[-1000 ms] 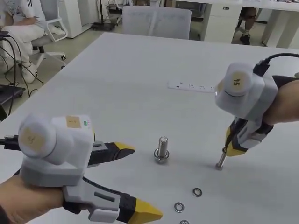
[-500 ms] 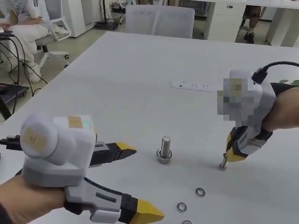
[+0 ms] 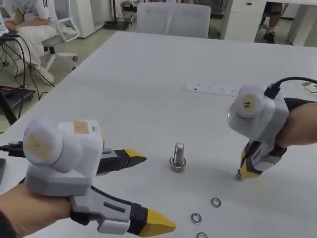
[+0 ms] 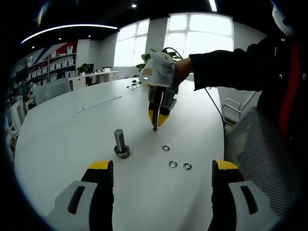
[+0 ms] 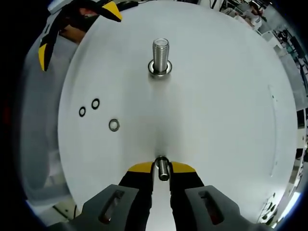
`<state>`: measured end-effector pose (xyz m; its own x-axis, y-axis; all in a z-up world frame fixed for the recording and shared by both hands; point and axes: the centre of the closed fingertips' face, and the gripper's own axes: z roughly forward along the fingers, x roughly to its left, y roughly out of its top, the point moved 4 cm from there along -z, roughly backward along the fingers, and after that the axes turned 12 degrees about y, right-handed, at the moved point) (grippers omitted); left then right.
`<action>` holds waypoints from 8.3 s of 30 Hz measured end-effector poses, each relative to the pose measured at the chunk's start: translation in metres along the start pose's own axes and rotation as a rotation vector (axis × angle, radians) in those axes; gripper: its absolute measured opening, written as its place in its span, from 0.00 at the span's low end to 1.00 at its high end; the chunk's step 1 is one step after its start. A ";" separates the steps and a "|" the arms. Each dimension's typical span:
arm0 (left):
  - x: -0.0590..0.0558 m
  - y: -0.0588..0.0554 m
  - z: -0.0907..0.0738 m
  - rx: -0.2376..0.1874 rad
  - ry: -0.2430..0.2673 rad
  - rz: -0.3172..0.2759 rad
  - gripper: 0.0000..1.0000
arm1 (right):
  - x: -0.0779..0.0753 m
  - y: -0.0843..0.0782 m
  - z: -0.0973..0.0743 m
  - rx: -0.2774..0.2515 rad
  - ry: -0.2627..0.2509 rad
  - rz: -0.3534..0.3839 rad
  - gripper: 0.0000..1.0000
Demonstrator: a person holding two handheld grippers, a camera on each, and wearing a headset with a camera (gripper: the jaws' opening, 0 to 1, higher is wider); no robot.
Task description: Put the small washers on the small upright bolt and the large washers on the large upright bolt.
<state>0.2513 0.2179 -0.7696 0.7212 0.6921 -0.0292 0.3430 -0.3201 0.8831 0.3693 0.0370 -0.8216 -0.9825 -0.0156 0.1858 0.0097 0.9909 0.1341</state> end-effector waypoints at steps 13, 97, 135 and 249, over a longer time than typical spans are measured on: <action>0.001 0.000 0.000 0.004 0.004 -0.004 0.84 | 0.000 0.000 0.007 0.011 0.007 -0.010 0.13; -0.001 0.011 -0.007 -0.036 0.014 0.022 0.84 | 0.030 -0.018 -0.010 -0.053 -0.017 0.082 0.29; -0.006 0.016 -0.022 -0.067 0.031 0.039 0.84 | 0.065 0.034 0.015 -0.044 0.029 -0.045 0.26; -0.007 0.011 -0.021 -0.058 0.041 0.020 0.83 | 0.040 0.003 -0.019 -0.018 -0.030 -0.024 0.13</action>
<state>0.2378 0.2232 -0.7499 0.7022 0.7120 0.0067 0.2926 -0.2971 0.9089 0.3337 0.0369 -0.7949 -0.9876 -0.0352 0.1529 -0.0110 0.9877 0.1559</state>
